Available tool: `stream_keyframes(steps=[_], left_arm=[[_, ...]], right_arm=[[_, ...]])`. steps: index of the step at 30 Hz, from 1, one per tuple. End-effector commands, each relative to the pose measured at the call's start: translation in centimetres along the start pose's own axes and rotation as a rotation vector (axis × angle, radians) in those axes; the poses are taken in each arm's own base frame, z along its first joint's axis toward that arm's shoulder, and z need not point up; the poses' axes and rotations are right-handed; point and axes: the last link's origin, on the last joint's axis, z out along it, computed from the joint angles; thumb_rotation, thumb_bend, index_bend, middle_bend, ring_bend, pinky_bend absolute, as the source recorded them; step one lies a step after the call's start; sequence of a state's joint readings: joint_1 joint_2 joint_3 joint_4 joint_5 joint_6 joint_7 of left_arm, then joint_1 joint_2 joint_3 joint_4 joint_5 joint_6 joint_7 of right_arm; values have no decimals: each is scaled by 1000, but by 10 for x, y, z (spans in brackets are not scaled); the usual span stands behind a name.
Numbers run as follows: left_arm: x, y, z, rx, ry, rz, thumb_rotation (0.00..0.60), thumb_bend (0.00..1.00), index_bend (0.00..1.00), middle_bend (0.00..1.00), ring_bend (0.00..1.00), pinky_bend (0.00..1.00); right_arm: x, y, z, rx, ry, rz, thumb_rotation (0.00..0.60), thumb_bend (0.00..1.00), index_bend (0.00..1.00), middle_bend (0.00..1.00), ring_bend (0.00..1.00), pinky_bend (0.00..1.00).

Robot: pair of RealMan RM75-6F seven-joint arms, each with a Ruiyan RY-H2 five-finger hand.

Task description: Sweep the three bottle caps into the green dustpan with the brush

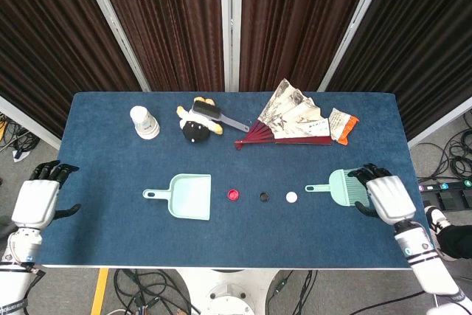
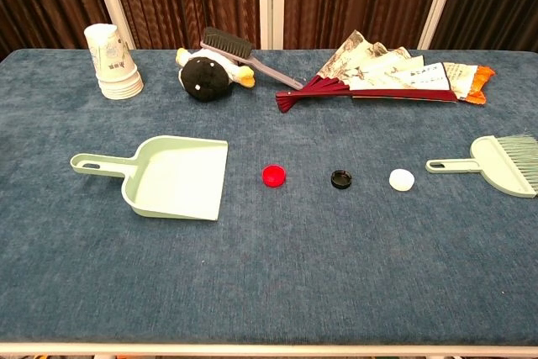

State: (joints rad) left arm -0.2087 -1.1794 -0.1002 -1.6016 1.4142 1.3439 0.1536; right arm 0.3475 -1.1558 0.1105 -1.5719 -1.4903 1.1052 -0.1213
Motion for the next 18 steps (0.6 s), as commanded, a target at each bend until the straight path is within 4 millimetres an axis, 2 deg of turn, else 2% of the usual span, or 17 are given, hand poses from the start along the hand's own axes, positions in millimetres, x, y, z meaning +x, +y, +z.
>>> stream_keyframes(steps=[1,7,12,18], left_arm=[[-1,5,2,-21,-6,-8,600,54,246,243,141,163],[-3,5,2,-19,-19,-16,600,54,246,243,141,163],[-6,1,0,-3,-26,-27,600,54,246,243,141,163],[-10,-5,-1,17,-34,-40,600,55,246,243,141,163]], right_arm=[[-16,-13,49,47,-80,-74,600,139,305,322,171,298],[-46,-33,84,91,-124,-258,600,71,367,394,178,298],[-63,-49,93,113,-135,-328,600,71,390,403,182,298],[-73,-53,96,105,-140,-395,600,114,391,404,182,305]])
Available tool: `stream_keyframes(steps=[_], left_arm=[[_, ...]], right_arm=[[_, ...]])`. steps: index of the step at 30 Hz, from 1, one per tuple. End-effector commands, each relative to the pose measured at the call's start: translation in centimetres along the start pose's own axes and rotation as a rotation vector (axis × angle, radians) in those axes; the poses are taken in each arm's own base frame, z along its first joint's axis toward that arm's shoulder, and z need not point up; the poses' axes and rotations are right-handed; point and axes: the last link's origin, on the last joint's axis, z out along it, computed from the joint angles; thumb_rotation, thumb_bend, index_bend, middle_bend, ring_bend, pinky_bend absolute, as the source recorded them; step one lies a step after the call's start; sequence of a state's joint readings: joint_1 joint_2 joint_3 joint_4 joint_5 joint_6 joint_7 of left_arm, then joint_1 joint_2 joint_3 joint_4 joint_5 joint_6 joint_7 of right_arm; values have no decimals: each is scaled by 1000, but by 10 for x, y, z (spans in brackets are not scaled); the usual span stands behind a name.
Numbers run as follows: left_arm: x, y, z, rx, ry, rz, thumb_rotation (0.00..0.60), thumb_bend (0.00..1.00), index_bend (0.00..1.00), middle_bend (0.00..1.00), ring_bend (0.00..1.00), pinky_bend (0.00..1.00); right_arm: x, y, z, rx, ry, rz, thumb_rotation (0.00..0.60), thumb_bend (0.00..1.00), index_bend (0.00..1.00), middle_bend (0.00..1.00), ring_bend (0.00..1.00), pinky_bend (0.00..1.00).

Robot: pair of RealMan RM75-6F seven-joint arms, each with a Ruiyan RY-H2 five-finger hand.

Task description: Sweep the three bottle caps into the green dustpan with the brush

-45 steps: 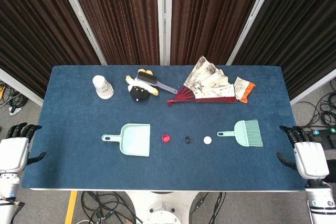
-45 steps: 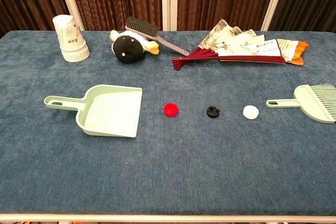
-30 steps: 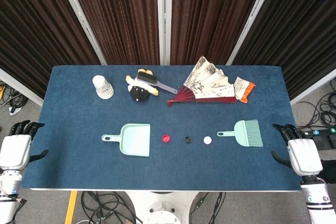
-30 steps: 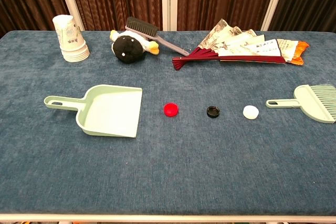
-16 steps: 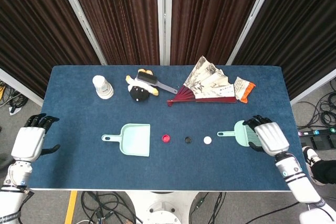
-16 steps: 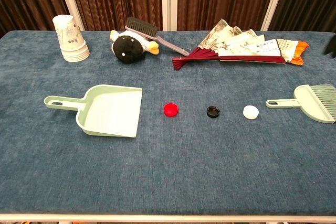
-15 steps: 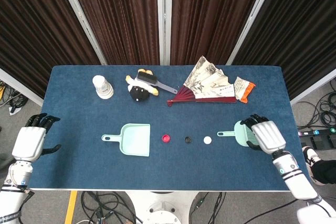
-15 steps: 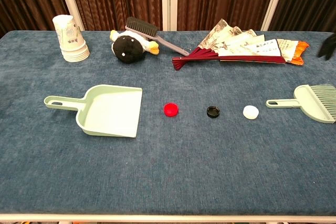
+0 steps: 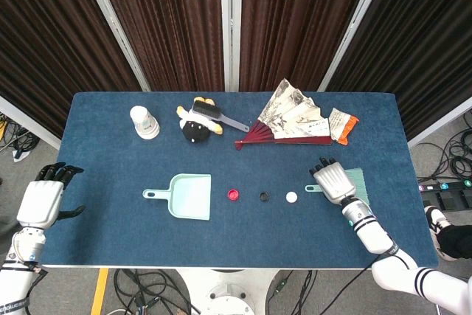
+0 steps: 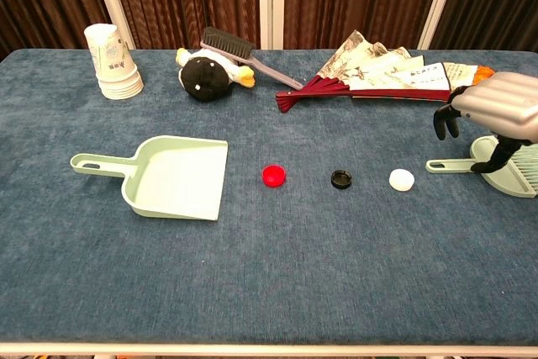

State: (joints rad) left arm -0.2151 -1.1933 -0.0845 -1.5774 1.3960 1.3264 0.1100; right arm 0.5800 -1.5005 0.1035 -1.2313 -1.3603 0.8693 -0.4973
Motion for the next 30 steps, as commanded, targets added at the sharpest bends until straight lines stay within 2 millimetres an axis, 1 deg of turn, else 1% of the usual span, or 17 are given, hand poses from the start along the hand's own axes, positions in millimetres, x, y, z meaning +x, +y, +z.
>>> stream_keyframes(steps=[1,8,22,27,30], left_arm=[[-2,-2,0,6,-4,-6,600,55,246,243,141,163],[-4,-5,-1,12,-1,-19,600,55,246,243,141,163],[-7,-11,-1,29,-11,-32,600,54,246,243,142,163],[-8,-11,0,30,-14,-32,600,55,246,243,141,162],[-7,-11,1,26,-13,-30,600,55,246,243,141,163]], right_arm=[[-4,-5,3,-3,-8,-30,600,116,391,405,182,305],[-9,-10,2,-16,-5,-55,600,141,430,434,184,309],[-22,-15,6,-52,-5,-21,600,148,449,460,197,310],[-26,-16,7,-58,-9,16,600,190,482,479,221,318],[-28,-16,6,-63,-8,30,600,229,525,490,240,332]])
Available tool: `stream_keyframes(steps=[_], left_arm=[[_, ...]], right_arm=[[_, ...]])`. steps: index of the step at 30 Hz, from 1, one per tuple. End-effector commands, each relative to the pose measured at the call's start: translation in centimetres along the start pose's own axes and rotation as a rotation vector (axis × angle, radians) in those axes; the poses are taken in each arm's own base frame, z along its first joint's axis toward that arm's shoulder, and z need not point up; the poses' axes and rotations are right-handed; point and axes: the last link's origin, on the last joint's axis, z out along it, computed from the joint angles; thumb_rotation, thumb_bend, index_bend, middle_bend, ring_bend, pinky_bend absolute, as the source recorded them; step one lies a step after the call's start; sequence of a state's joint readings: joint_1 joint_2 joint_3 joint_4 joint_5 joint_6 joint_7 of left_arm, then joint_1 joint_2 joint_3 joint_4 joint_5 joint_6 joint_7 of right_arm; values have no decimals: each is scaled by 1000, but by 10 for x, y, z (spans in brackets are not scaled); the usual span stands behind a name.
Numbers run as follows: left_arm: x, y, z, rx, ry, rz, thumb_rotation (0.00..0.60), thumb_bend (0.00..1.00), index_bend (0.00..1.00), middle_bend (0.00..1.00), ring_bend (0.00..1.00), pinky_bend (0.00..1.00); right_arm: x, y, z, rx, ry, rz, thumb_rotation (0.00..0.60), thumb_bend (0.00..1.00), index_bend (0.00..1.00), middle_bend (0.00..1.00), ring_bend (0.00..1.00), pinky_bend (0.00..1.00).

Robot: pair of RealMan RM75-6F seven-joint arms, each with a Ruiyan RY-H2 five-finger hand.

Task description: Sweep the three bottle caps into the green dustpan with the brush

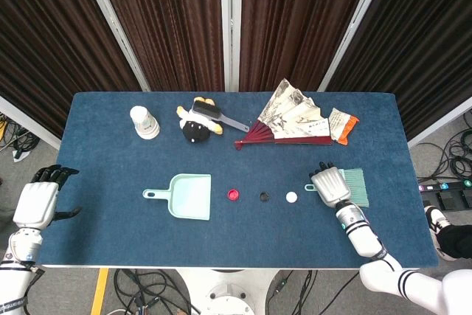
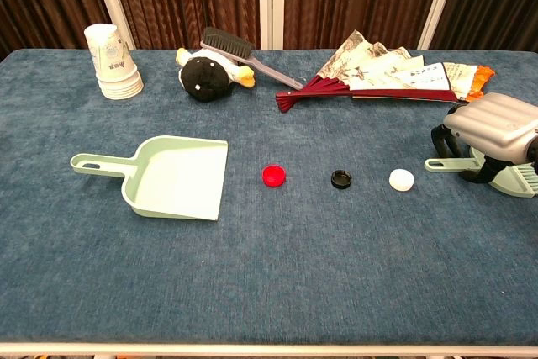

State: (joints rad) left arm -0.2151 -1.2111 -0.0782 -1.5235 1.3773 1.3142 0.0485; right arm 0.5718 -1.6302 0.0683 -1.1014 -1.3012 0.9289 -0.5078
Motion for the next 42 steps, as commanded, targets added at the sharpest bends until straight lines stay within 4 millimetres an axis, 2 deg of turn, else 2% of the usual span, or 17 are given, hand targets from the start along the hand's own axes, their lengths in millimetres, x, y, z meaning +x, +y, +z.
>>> stream_keyframes(steps=[1,6,10,14,17,19,26,32,36,42], left_arm=[[1,0,1,-3,2,1,600,55,246,243,141,163],[4,6,12,-41,-1,-14,600,54,246,243,141,164],[11,17,28,-101,-11,-27,600,55,246,243,141,166],[20,34,45,-173,-22,-49,600,56,246,243,141,170],[23,48,57,-215,-48,-47,600,60,259,243,141,175],[22,57,63,-231,-77,-52,600,79,306,252,142,182],[2,98,86,-269,-189,-65,600,127,368,320,199,219],[-22,131,94,-302,-238,-6,600,141,399,347,225,225],[-37,138,96,-280,-257,24,600,143,396,347,225,233],[-58,145,86,-243,-293,3,600,153,396,348,225,239]], right_arm=[[-3,0,0,-6,-2,16,600,238,538,498,244,335],[-7,-1,0,-6,-19,67,600,308,569,523,250,343],[1,1,-1,3,16,143,600,422,615,560,283,369],[18,11,-4,6,71,231,600,530,644,582,297,378],[32,22,-7,7,91,288,600,547,656,588,298,378],[43,28,-9,9,103,315,600,548,659,585,295,379],[87,49,-8,9,191,294,600,547,662,581,291,373],[116,61,-4,5,232,257,600,547,662,581,291,357],[123,64,-2,7,235,241,600,547,662,581,290,348],[121,65,-1,6,226,240,600,548,662,581,290,337]])
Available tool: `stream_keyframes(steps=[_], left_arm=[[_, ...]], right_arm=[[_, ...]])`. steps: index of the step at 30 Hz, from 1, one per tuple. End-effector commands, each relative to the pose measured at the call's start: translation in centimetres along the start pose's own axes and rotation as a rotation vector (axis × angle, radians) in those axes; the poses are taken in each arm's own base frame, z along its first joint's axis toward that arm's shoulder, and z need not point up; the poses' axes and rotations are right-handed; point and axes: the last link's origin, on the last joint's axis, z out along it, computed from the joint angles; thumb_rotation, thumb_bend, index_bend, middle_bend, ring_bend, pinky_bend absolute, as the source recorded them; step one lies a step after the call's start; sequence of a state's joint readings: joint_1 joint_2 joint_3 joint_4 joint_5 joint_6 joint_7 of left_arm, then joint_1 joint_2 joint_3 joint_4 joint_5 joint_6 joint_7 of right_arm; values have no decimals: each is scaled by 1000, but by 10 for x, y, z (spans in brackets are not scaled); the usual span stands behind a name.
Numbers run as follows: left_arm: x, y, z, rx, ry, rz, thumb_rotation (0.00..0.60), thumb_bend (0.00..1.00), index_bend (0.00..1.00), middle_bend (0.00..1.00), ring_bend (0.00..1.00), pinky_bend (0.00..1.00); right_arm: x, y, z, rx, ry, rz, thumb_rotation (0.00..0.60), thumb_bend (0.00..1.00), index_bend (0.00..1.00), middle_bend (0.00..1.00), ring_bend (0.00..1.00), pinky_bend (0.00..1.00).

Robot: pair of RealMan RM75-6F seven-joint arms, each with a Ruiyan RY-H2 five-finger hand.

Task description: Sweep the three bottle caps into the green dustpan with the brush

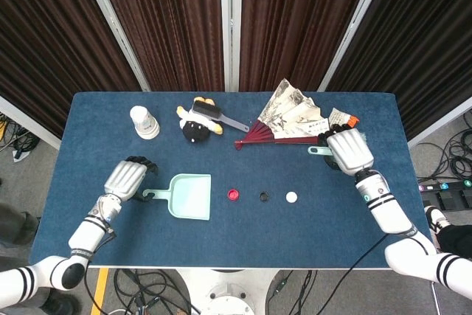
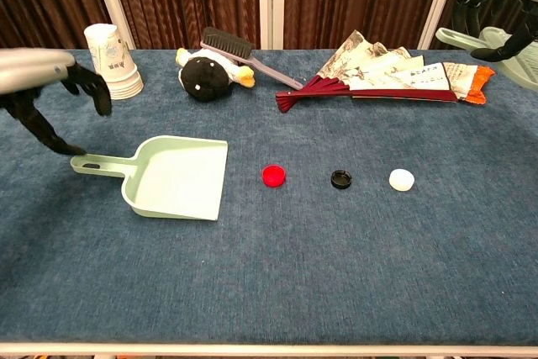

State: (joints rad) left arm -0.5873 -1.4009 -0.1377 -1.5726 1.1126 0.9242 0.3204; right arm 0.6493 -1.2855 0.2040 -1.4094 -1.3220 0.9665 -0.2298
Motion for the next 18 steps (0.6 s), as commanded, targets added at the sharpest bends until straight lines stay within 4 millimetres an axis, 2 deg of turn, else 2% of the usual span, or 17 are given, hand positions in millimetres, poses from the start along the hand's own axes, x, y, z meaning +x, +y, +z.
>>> stream_keyframes(steps=[1,8,18], left_arm=[[-16,7,2,14,-21,-27,600,156,396,348,225,242],[-32,12,8,40,-43,5,600,177,396,352,225,247],[-37,10,10,70,-44,-4,600,226,452,406,275,257]], right_arm=[[-2,0,1,0,-6,-2,600,547,662,581,290,335],[-7,2,1,-2,-16,-6,600,547,662,580,290,322],[-16,5,-2,-10,-41,-2,600,547,662,580,290,316]])
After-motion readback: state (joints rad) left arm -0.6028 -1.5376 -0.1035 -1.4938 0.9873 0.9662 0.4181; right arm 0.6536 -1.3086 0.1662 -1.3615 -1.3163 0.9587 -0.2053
